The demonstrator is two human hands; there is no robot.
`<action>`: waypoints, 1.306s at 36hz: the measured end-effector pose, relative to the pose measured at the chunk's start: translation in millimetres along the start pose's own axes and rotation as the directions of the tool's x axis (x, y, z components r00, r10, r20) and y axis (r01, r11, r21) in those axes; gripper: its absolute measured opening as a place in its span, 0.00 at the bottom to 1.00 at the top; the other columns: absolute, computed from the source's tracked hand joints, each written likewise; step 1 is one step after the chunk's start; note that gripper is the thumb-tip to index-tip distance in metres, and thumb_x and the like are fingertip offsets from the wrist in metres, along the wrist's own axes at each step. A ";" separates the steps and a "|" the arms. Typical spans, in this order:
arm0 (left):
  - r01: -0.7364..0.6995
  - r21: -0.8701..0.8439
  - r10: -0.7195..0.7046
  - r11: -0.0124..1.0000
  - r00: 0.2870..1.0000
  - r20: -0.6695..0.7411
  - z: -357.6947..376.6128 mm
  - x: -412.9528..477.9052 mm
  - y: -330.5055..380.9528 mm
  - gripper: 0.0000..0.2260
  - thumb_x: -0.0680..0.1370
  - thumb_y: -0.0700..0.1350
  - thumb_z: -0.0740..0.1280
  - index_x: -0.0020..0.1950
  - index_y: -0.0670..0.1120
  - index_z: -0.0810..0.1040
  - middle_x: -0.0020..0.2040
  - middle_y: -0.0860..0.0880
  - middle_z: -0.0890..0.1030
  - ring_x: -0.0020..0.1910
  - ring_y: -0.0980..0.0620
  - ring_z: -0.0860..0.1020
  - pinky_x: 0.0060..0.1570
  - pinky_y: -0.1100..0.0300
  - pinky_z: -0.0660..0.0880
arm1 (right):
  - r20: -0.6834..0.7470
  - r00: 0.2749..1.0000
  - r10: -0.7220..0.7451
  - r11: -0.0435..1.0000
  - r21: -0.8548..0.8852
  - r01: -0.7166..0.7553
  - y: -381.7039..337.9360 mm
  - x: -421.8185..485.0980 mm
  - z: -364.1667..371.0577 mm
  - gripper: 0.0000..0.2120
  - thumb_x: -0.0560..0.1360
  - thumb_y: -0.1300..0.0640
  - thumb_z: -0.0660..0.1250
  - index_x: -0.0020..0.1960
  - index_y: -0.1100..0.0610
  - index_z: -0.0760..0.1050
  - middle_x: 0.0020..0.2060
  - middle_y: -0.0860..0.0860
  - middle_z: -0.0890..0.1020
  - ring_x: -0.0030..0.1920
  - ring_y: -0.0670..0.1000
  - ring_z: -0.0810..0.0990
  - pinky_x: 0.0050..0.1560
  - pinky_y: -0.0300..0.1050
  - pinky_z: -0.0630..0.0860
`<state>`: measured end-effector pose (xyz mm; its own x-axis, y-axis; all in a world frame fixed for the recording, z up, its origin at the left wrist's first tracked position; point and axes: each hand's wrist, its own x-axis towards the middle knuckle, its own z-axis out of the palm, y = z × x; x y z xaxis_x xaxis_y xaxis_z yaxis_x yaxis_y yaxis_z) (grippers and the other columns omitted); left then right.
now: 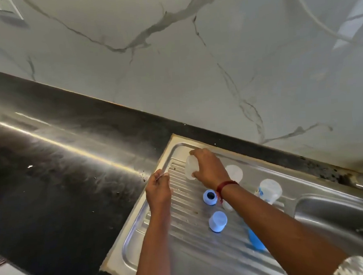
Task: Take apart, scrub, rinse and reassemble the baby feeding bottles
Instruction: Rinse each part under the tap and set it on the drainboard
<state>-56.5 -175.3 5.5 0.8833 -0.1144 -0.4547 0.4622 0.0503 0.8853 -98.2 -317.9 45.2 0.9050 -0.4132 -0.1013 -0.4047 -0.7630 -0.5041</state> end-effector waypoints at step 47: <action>-0.200 0.053 0.138 0.978 0.822 0.553 136.3 -206.7 -45.6 0.10 0.78 0.34 0.67 0.51 0.48 0.81 0.44 0.48 0.85 0.41 0.51 0.83 0.39 0.60 0.77 | -0.390 0.860 0.329 0.898 0.410 -0.158 158.6 -218.7 -74.7 0.13 0.71 0.70 0.71 0.53 0.58 0.81 0.37 0.49 0.81 0.34 0.38 0.78 0.39 0.24 0.71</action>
<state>-270.9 -289.2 72.4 0.7462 -0.6358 -0.1974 0.2711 0.0194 0.9624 -370.1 -385.7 51.5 0.5939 -0.8003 0.0819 -0.4526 -0.4166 -0.7884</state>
